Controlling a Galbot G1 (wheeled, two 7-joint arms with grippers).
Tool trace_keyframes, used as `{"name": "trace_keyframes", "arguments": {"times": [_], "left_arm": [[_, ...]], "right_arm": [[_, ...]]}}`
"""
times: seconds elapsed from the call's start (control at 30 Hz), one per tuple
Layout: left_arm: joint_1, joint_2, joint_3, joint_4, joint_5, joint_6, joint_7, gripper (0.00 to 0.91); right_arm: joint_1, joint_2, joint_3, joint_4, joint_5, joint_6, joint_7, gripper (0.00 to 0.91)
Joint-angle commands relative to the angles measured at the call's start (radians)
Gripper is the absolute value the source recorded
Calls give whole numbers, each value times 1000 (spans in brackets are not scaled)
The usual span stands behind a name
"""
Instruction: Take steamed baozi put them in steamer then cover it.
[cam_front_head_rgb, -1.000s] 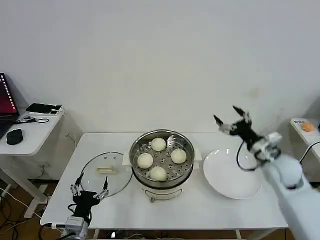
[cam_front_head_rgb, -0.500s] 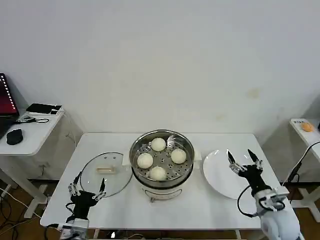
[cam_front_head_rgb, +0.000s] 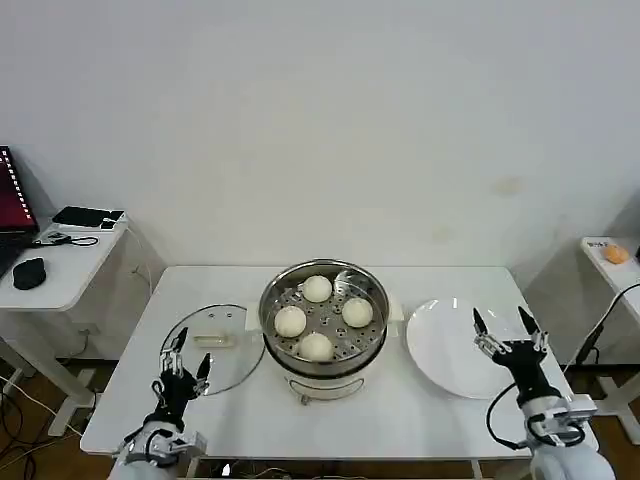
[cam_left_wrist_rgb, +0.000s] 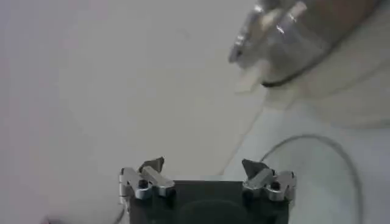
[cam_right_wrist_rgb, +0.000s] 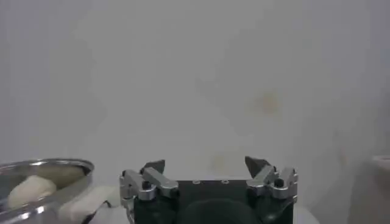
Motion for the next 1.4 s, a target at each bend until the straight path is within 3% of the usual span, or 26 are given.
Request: {"name": "trace_keyframes", "arguments": {"times": [0.03,0.67,1.4], "left_arm": [[-180,75,41,274,228,-17,-4,907],[-308,53,113,366,194,50,41,907],[-397,45,148,448,168,52,32,907]], "right_arm": [[-25,32,29,80,-88,-55,14,907],[-41,72,21,69,-113,-31,11,907],[-83,120,34,68,-149,-4,10,907]]}}
